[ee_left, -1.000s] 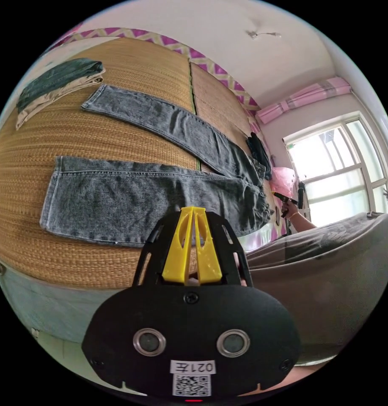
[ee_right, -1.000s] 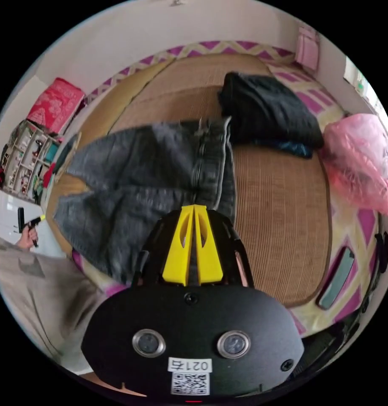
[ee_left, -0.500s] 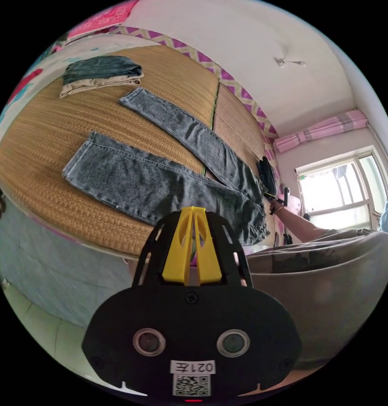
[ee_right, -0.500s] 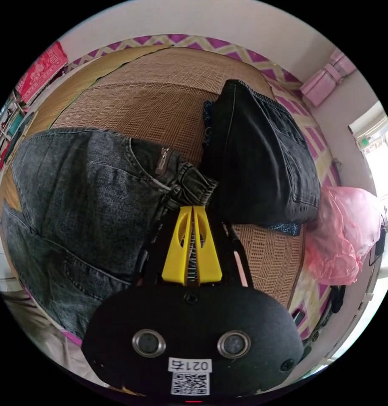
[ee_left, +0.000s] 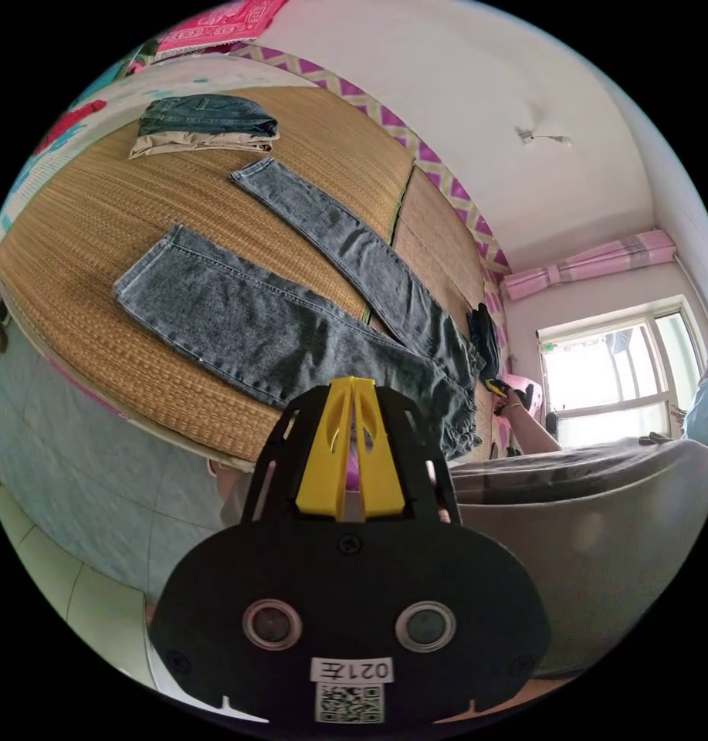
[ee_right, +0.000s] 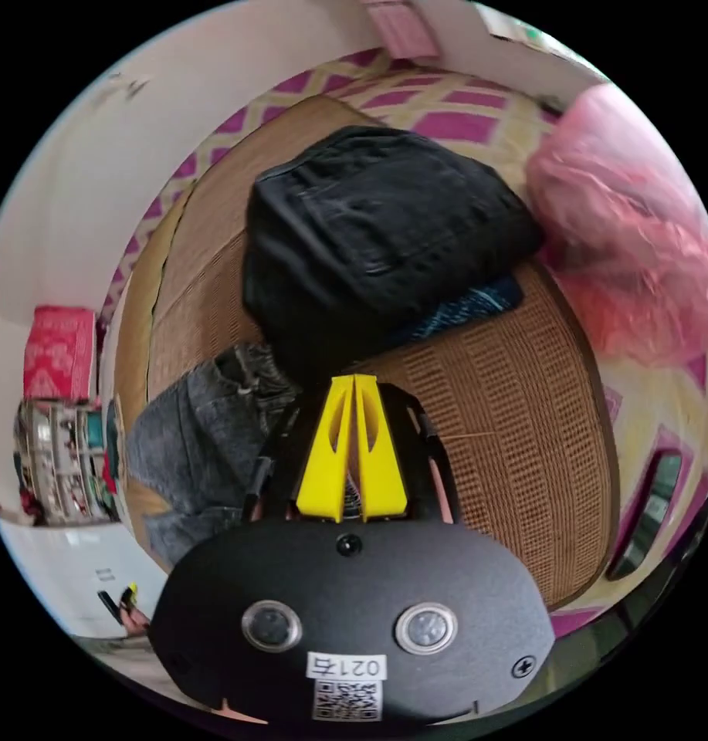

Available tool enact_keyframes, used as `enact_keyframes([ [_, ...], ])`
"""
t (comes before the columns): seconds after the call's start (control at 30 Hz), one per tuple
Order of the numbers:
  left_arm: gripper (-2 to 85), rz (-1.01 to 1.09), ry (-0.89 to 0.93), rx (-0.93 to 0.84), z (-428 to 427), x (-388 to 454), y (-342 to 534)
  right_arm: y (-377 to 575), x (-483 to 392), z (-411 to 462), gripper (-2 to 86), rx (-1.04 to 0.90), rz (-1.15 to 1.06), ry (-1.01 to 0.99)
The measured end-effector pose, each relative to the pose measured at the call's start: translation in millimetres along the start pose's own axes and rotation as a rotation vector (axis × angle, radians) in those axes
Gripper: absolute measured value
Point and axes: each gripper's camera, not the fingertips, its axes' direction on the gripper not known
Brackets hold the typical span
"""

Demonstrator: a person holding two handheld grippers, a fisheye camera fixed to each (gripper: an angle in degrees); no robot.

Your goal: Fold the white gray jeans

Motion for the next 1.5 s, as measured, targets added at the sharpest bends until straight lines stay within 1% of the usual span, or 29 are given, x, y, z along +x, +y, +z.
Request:
enact_keyframes([
  [0.1, -1.0, -0.033, -0.015, -0.018, 5.7, -2.0, 6.0, -15.3, 25.3, 24.7, -0.7, -0.037, 0.102, -0.072],
  [0.17, -1.0, -0.050, -0.028, -0.013, 5.5, -1.3, 7.8, -26.4, 29.0, 34.6, -0.7, -0.039, 0.141, -0.070],
  [0.47, -1.0, -0.085, -0.076, 0.001, -1.4, 7.0, 14.7, -79.0, 37.0, 50.3, -0.8, -0.079, 0.112, -0.015],
  [0.63, -1.0, -0.097, -0.094, -0.029, 1.1, 8.5, 9.6, -95.4, 34.1, 55.4, -0.8, -0.051, 0.132, 0.033],
  [0.77, -1.0, -0.064, -0.110, -0.057, 2.8, 15.9, -3.7, -102.6, 35.2, 47.9, -0.7, 0.003, 0.133, 0.023],
  [0.8, -1.0, -0.051, -0.110, -0.062, 4.6, 17.9, -8.3, -99.8, 38.7, 45.8, -0.7, 0.022, 0.143, 0.015],
  [0.87, -1.0, -0.035, -0.103, -0.067, 9.8, 19.8, -15.2, -88.5, 50.2, 53.0, -0.7, -0.020, 0.202, 0.032],
  [0.9, -1.0, -0.026, -0.089, -0.068, 14.8, 20.3, -19.3, -75.1, 55.0, 63.4, -0.7, -0.061, 0.191, 0.047],
  [0.93, -1.0, -0.024, -0.081, -0.069, 17.7, 20.3, -21.3, -57.9, 55.7, 62.0, -0.7, -0.001, 0.142, 0.046],
  [1.0, -1.0, -0.020, -0.039, -0.076, 30.7, 19.1, -27.8, -34.0, 53.4, 62.3, -0.6, 0.044, 0.066, 0.065],
  [1.07, -1.0, -0.019, -0.015, -0.093, 41.0, 17.7, -31.7, -14.0, 43.3, 63.9, -0.6, 0.032, -0.035, 0.148],
  [1.1, -1.0, -0.014, -0.004, -0.108, 47.6, 16.7, -34.5, -0.7, 33.9, 66.3, -0.6, 0.018, -0.101, 0.229],
  [1.13, -1.0, -0.011, 0.000, -0.116, 50.7, 16.2, -36.0, 11.1, 25.3, 68.8, -0.6, 0.004, -0.142, 0.303],
  [1.17, -1.0, -0.005, 0.006, -0.132, 56.2, 15.1, -39.1, 16.2, 22.8, 69.4, -0.6, 0.002, -0.146, 0.323],
  [1.3, -1.0, 0.012, 0.031, -0.152, 65.5, 11.3, -48.4, 50.7, 31.5, 65.7, -0.7, -0.017, -0.080, 0.261],
  [1.4, -1.0, 0.029, 0.048, -0.157, 66.6, 7.2, -52.5, 76.3, 34.1, 63.9, -0.7, -0.052, -0.097, 0.244],
  [1.5, -1.0, 0.029, 0.063, -0.161, 67.3, -0.7, -56.6, 104.6, 30.1, 61.7, -0.8, -0.103, -0.175, 0.269],
])
